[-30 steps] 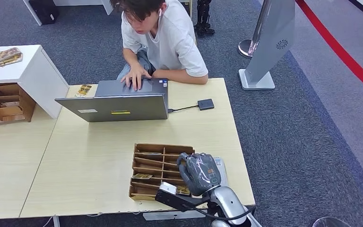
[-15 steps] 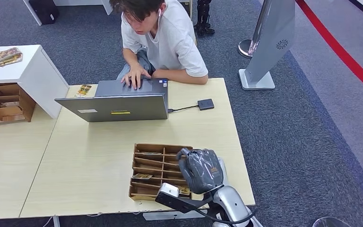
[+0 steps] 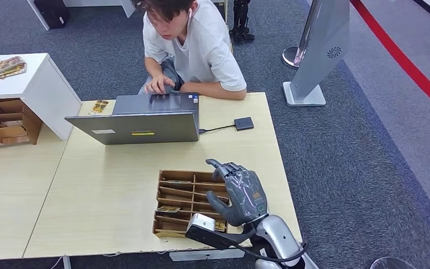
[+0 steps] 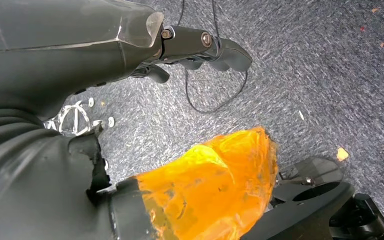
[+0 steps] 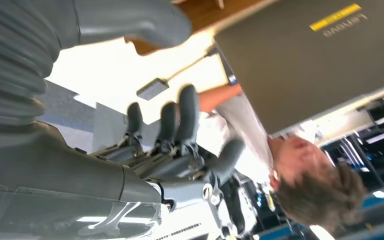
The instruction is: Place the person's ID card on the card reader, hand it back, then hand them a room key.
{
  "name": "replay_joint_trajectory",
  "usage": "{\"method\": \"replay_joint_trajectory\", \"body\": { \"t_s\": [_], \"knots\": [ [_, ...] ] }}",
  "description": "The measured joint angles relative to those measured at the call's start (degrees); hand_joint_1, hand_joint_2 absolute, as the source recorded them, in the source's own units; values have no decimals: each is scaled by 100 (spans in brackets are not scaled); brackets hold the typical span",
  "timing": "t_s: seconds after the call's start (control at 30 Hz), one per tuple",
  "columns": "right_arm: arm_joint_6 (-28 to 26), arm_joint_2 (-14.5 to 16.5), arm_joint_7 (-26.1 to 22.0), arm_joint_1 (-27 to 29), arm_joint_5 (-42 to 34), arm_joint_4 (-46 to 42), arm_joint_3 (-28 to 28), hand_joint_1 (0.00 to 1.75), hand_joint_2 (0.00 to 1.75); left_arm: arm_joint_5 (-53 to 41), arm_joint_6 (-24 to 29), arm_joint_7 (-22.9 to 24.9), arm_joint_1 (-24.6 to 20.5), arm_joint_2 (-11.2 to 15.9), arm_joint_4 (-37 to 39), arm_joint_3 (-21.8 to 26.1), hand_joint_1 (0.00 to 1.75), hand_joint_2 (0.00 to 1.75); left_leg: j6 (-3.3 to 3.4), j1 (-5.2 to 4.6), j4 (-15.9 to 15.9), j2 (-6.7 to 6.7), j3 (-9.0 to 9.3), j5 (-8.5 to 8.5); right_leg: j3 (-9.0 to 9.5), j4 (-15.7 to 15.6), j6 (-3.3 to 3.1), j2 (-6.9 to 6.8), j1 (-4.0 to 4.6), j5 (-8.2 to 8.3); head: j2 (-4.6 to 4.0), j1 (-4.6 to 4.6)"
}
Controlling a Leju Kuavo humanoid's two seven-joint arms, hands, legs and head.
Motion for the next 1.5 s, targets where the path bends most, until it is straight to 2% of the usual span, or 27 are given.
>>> {"method": "replay_joint_trajectory", "body": {
  "t_s": [1.5],
  "knots": [
    [210, 10, 292, 125, 99, 744, -32, 0, 175, -185, -13, 83, -4, -15, 0, 15, 0, 0, 0, 0, 0, 0, 0, 0, 0, 0, 0, 0, 0, 0, 0, -1]
  ]
}}
